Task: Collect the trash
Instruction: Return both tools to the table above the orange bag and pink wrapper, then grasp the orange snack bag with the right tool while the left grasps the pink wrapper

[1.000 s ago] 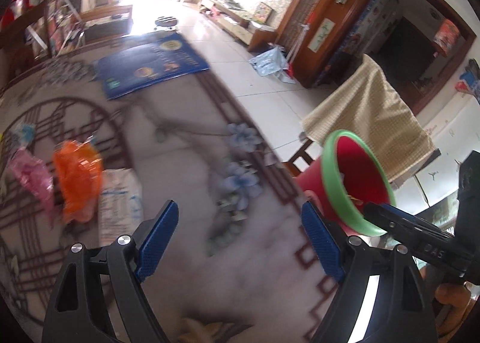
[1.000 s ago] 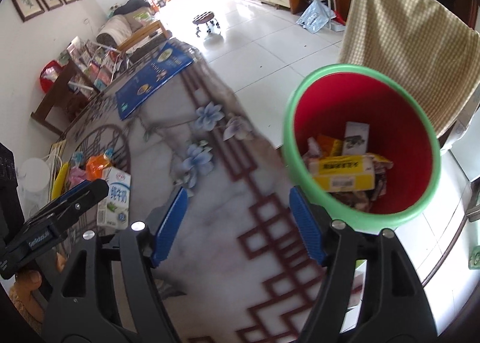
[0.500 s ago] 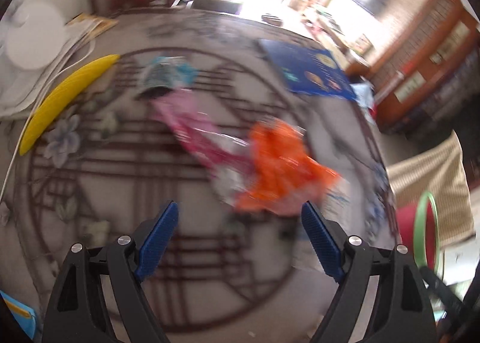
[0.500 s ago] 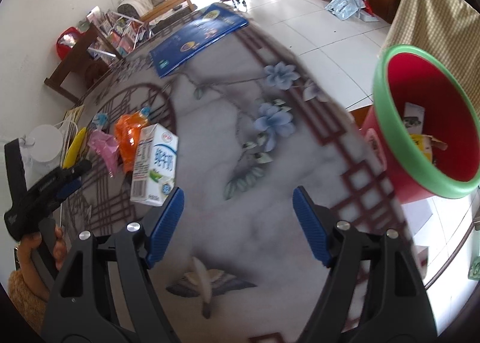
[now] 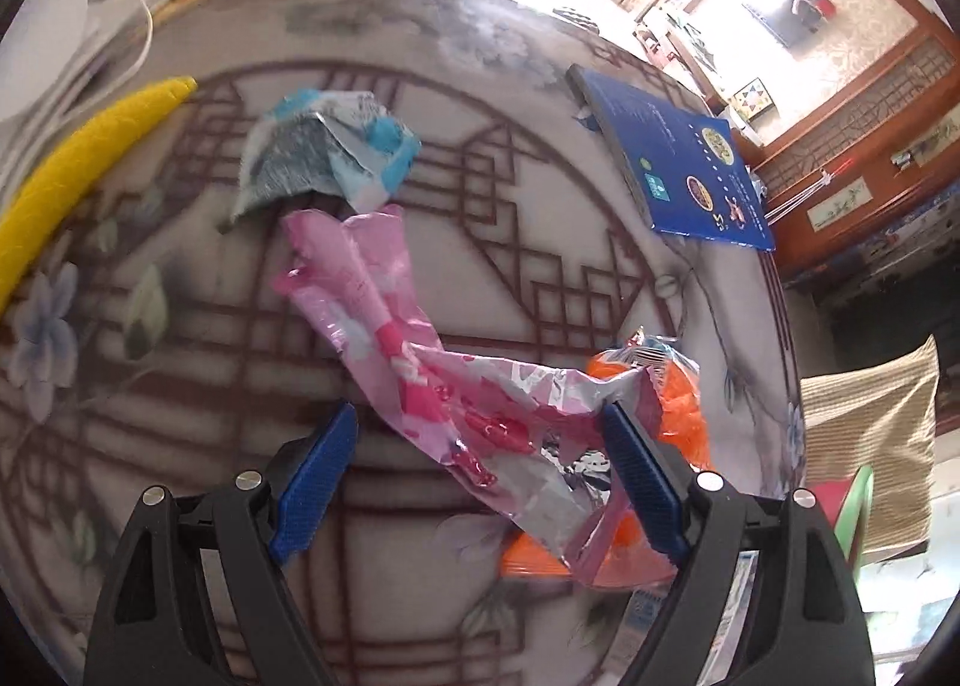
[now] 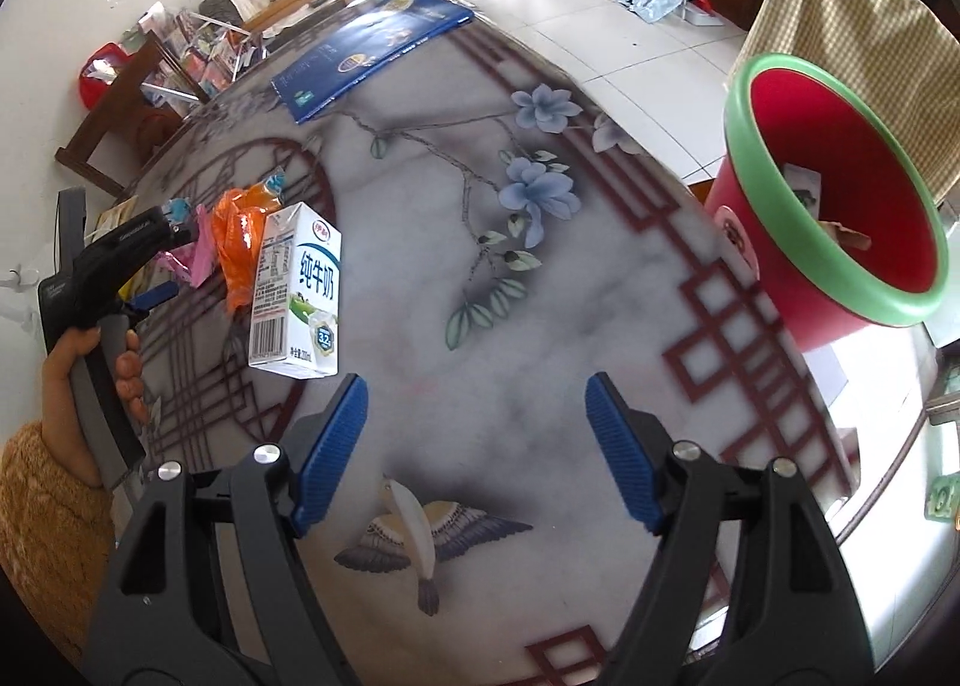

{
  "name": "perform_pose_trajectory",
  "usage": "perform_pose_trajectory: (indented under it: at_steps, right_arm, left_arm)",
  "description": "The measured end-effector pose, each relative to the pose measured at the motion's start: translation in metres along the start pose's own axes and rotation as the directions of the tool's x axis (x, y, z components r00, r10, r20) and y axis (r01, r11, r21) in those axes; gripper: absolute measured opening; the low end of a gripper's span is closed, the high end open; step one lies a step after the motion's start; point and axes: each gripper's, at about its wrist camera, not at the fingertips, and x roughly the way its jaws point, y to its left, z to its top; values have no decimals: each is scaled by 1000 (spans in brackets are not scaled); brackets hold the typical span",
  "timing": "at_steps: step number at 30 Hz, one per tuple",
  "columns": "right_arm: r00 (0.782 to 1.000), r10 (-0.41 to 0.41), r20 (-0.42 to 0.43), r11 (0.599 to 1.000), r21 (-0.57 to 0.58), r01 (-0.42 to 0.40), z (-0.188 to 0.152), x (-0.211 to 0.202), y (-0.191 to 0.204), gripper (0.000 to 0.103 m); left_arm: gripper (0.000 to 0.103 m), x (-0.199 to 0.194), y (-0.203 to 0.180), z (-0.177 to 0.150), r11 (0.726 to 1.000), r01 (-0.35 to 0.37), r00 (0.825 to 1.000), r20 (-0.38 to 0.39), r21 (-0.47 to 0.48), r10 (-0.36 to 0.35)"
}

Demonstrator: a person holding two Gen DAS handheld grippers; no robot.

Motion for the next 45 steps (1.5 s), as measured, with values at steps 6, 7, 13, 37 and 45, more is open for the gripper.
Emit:
perform_pose_trajectory:
  at_steps: [6, 7, 13, 37, 45]
  right_arm:
    - [1000, -5, -18, 999, -35, 4, 4, 6, 14, 73]
    - [1000, -2, -20, 999, -46, 1, 6, 7, 18, 73]
    - [999, 47, -21, 984, -172, -50, 29, 18, 60, 73]
    - [953, 140, -268, 917, -327, -227, 117, 158, 178, 48]
    - [952, 266, -149, 915, -273, -298, 128, 110, 159, 33]
  left_arm:
    - [13, 0, 6, -11, 998, 51, 998, -45, 20, -50]
    - [7, -2, 9, -15, 998, 63, 997, -54, 14, -62]
    - [3, -27, 26, -49, 996, 75, 995, -75, 55, -71]
    - [72, -46, 41, -48, 998, 49, 999, -2, 33, -49]
    - [74, -31, 29, -44, 998, 52, 999, -19, 36, -51]
